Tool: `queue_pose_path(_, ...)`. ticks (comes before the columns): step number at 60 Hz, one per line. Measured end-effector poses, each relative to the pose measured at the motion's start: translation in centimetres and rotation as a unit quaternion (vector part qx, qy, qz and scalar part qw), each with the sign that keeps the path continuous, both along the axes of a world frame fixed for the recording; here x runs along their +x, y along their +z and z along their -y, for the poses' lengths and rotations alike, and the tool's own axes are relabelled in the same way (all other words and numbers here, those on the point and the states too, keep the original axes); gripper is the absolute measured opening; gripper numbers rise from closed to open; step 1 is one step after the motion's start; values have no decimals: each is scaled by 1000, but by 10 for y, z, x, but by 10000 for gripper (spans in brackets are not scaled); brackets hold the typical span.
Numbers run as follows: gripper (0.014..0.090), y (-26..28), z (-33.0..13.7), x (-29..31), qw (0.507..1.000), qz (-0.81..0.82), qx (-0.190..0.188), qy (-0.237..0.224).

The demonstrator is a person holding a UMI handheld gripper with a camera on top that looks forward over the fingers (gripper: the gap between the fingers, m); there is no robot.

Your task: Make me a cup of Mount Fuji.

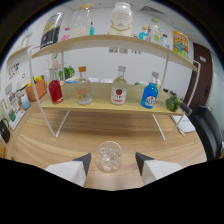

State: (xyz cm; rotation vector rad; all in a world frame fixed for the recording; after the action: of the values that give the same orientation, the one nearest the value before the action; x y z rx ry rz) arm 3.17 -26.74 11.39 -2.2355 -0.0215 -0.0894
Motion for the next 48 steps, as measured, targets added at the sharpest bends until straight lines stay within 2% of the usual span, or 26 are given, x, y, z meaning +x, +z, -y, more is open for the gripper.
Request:
queue_pose_path(10,845,3,3,0,1000,1,9,-7)
queue_pose_path(18,846,7,23,-2,1000,-3,23,-18)
queue_pose_path(28,848,25,35,-32,996,-33,79,-20)
queue_pose_path(39,845,69,-3,-65,985,-56,161,-1)
queue_pose_path(48,843,96,-56,-80,978,-57,200,14)
